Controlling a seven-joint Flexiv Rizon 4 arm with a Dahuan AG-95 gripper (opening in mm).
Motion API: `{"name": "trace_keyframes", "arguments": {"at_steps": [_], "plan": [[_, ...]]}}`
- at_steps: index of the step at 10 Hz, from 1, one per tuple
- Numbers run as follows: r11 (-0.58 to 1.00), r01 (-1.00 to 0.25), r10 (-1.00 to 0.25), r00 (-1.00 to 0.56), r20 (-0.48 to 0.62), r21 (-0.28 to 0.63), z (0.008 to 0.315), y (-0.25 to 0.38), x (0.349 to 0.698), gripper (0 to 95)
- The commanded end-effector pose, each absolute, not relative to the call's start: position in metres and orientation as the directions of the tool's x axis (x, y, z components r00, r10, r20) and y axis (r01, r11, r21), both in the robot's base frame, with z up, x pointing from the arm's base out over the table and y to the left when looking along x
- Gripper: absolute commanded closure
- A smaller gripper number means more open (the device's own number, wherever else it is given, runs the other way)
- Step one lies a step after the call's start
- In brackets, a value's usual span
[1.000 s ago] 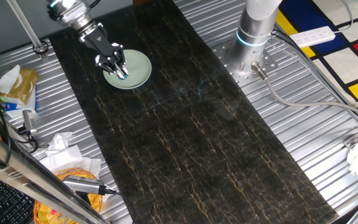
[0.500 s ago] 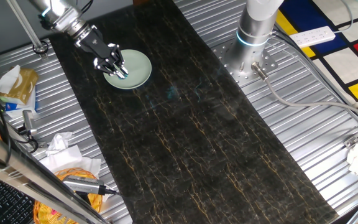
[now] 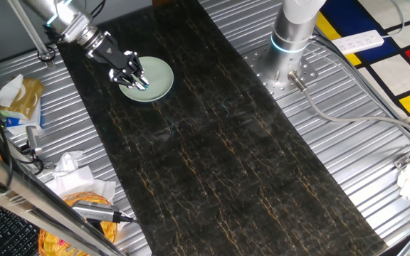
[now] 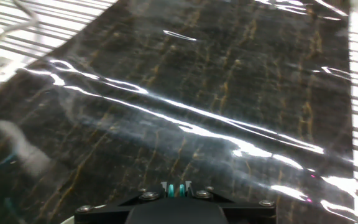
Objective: Use a clamp
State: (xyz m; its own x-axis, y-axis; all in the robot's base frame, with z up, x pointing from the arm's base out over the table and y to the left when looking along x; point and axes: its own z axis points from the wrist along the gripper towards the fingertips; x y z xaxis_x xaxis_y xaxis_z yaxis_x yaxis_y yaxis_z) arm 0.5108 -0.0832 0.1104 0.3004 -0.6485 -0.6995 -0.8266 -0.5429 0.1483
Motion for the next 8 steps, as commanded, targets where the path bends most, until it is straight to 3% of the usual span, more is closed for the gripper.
{"name": "trace_keyframes", "arguments": {"at_steps": [1,8], "plan": [[-0.567,-0.808,-0.633,0.303,-0.712,0.161,0.1102,-0.0838,0.5086,95.0],[-0.639,-0.740,-0.603,0.310,-0.735,0.212,0.1077,-0.0875,0.4992,95.0]]}}
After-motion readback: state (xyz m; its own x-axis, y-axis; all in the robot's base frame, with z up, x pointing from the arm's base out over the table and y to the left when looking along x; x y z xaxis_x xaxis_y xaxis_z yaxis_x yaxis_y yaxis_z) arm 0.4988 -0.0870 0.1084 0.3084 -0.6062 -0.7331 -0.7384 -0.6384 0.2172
